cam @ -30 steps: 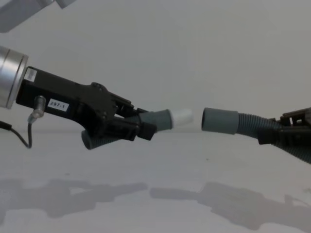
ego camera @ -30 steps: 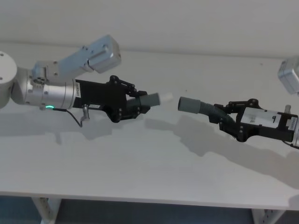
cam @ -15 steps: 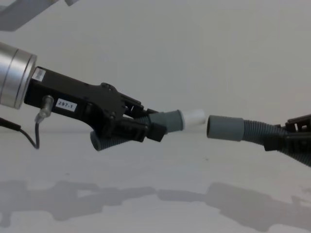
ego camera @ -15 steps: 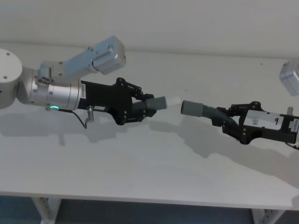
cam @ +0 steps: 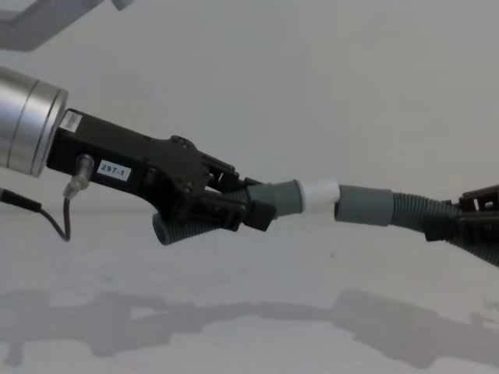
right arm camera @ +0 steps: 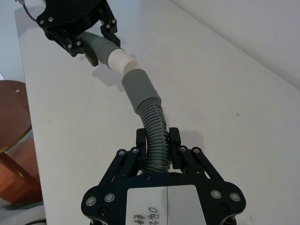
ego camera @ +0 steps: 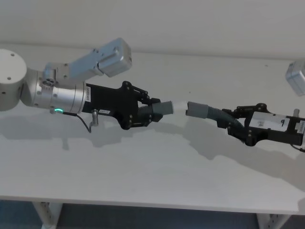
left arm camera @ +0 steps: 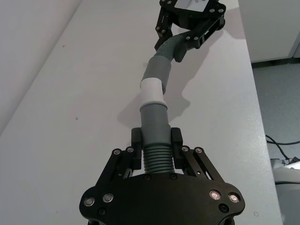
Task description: Use both hands to pick up one end of the pipe from the table, align the ends, and insert them.
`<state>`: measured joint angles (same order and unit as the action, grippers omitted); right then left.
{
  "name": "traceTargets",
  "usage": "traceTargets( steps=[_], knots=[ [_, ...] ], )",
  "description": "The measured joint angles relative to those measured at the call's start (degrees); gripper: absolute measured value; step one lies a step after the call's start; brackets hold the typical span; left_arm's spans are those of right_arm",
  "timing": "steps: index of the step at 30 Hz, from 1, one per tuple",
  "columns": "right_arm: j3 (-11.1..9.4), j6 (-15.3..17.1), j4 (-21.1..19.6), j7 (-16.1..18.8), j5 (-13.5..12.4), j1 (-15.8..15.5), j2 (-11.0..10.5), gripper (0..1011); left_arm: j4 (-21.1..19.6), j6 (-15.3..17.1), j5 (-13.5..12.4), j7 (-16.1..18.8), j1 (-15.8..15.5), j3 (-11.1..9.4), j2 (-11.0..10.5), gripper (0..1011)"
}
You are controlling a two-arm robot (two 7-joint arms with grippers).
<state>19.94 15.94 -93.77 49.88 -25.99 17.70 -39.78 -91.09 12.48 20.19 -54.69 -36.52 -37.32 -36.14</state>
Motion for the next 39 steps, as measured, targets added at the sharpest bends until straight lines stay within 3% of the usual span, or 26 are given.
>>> traceTargets(
  steps=[9, 25, 39],
  knots=[
    [0.18, 0.37, 0.88, -0.14, -0.85, 0.57, 0.0, 278, 0.02, 0.77, -0.1, 1.09, -0.27, -0.43, -0.12, 354],
    [0.84, 0.62, 2.06, 0.03, -1.89, 1.46, -0.45, 278, 0.16, 2.75, -1.87, 6.04, -0.68, -0.71, -0.41, 354],
    [1.57, 1.06, 2.64, 0.13, -2.36, 2.12, -0.79, 276, 0.58, 3.22, -2.17, 7.63, -0.92, -1.05, -0.28, 354]
  ],
)
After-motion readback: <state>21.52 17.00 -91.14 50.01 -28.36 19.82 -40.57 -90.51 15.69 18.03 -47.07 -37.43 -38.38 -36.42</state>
